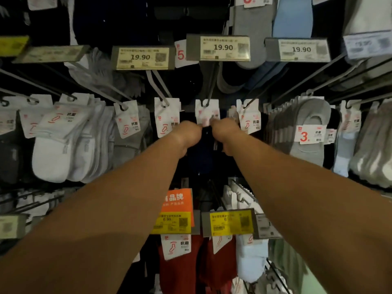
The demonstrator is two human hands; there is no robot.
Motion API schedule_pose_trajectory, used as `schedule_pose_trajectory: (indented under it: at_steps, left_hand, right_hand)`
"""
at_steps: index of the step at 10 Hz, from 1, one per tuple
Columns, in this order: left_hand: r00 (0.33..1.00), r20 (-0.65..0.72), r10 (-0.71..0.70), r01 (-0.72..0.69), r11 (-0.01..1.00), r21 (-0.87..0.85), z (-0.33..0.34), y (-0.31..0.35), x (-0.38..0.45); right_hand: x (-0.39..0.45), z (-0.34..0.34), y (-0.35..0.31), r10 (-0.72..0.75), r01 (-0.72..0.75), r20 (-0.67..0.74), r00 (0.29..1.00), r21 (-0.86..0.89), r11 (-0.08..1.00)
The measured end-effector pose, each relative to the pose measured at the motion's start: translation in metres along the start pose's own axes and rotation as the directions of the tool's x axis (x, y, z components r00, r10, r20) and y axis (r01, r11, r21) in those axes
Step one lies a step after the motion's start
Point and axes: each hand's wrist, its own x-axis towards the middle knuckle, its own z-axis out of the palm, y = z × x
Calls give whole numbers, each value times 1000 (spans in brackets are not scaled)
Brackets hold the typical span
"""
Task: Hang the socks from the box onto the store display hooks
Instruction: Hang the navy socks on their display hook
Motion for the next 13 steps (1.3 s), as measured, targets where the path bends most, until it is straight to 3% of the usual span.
schedule_pose_trajectory:
  at_steps: [2, 3, 4, 5, 6, 7, 8, 9, 11, 12, 13]
  left_hand:
    - [972, 128, -196, 160, 956, 245, 8, -15, 24]
    - [970, 158, -186, 93, 879, 467, 1, -14, 18]
    - [986, 112, 125, -166, 618, 768, -5, -2, 1]
    - [941, 191, 281, -316, 521, 793, 11, 9, -19]
    - [844, 383, 376, -534, 514, 671, 68, 20, -53]
    - [702, 549, 453, -709, 515, 482, 152, 31, -121]
    - [564, 668, 486, -801, 519, 299, 219, 38, -191]
    - [388, 780, 491, -838, 540, 77, 288, 46, -298]
    - [166, 865, 473, -831, 540, -136, 378, 65, -433]
    - [167, 867, 470, -774, 607, -180, 422, 87, -481]
    - [174, 860, 480, -750, 631, -200, 459, 92, -511]
  right_hand:
    - [11, 11, 21, 68, -64, 5, 998, -272, 960]
    - [1, 10, 26, 58, -53, 2, 998, -396, 917]
    - [-20, 5, 29, -5, -18, -43, 999, -530, 848]
    - [-49, -18, 31, -55, -30, -127, 990, -587, 809]
    - [-111, -73, 47, -57, -160, -285, 957, -681, 714]
    - [-201, -142, 80, -11, -373, -474, 880, -706, 602]
    - [-277, -192, 103, 78, -538, -596, 799, -650, 537]
    - [-372, -255, 129, 216, -770, -770, 601, -485, 413]
    - [-509, -353, 157, 287, -903, -873, 394, -310, 297]
    - [-559, -401, 176, 269, -934, -914, 303, -229, 273]
    - [-584, -433, 198, 290, -949, -921, 260, -189, 252]
